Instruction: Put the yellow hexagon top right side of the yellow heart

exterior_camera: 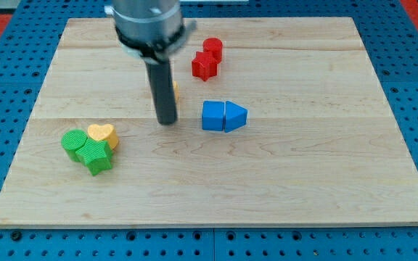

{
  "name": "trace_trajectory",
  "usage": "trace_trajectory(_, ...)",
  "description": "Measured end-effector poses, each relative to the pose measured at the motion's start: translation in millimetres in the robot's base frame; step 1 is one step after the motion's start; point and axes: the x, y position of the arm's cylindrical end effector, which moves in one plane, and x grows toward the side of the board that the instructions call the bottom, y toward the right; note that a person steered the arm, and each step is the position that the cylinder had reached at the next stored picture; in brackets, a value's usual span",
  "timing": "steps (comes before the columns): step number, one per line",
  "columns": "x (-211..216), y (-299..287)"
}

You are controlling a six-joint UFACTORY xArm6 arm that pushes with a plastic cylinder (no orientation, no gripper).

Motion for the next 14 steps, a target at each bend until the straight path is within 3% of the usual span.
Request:
trace_trajectory(1,66,-4)
trace_trajectory(2,72,-50)
trace_trajectory(6,29,-109)
trace_trajectory(8,-11,-111)
trace_trajectory(9,-46,-107)
trace_trajectory(12,-56,40)
trace_trajectory(14,-78,18)
